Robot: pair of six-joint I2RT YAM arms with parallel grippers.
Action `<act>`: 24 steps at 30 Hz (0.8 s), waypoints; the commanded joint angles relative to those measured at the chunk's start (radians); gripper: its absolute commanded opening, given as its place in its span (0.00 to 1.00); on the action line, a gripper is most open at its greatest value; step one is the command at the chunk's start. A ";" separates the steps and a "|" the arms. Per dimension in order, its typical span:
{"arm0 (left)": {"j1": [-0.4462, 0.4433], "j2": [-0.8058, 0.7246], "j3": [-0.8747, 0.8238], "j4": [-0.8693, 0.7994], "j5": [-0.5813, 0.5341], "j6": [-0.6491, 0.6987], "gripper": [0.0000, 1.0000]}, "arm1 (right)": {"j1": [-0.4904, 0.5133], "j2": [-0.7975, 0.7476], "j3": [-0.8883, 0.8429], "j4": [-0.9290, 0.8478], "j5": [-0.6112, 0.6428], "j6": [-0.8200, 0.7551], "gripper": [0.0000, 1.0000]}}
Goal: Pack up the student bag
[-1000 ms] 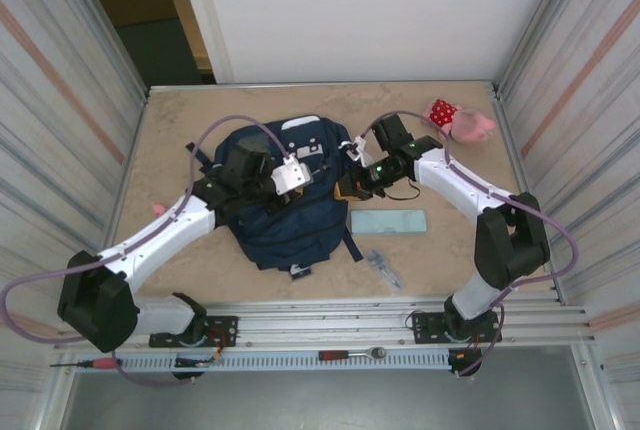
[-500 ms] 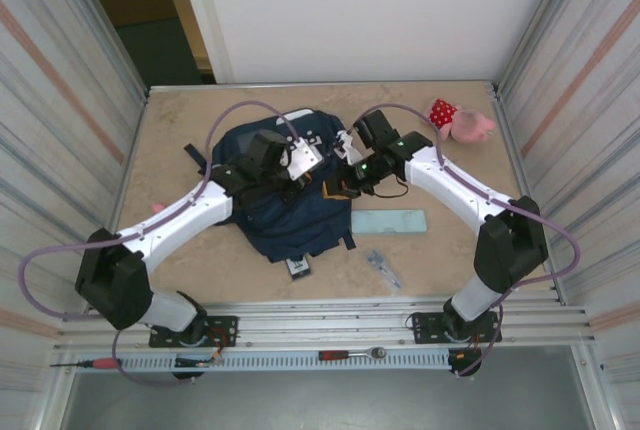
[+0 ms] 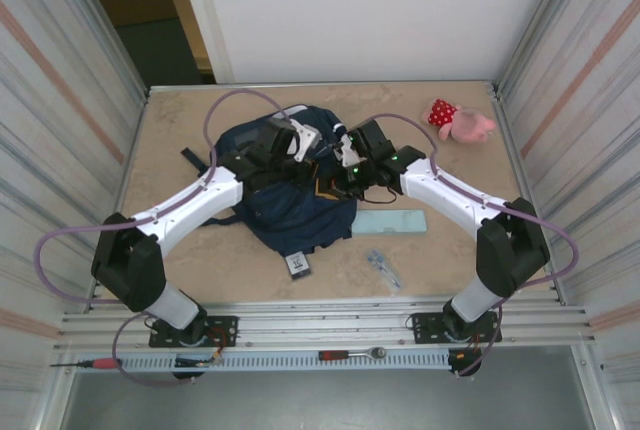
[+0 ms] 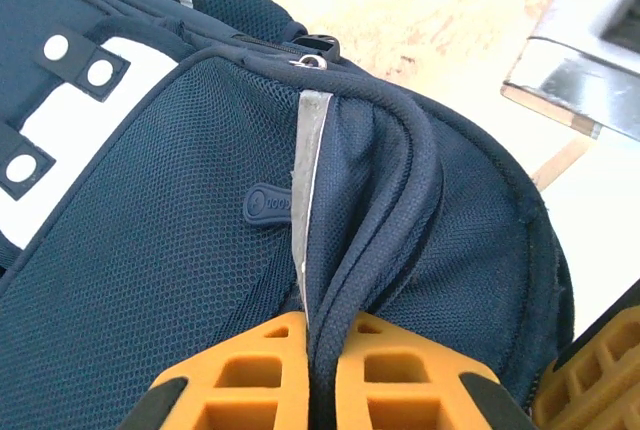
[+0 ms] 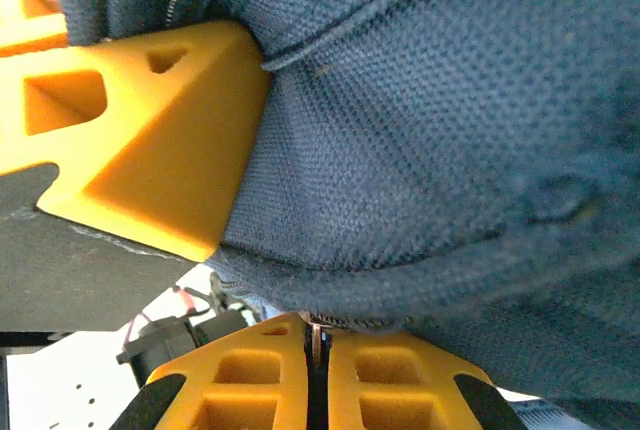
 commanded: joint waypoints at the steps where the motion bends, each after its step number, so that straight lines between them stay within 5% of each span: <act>1: 0.010 -0.054 0.015 0.150 0.013 -0.164 0.00 | 0.012 -0.037 -0.001 0.053 -0.008 0.054 0.01; 6: 0.055 -0.090 -0.043 0.173 0.058 -0.082 0.00 | -0.005 -0.077 -0.035 0.044 -0.041 0.038 0.28; 11: 0.158 -0.142 -0.122 0.230 0.352 0.085 0.00 | -0.131 -0.186 -0.125 0.031 -0.094 0.037 0.56; 16: 0.191 -0.166 -0.132 0.181 0.479 0.321 0.00 | -0.212 -0.216 -0.122 0.056 -0.152 0.051 0.64; 24: 0.214 -0.182 -0.142 0.170 0.616 0.453 0.00 | -0.149 -0.129 -0.115 0.246 -0.168 0.225 0.70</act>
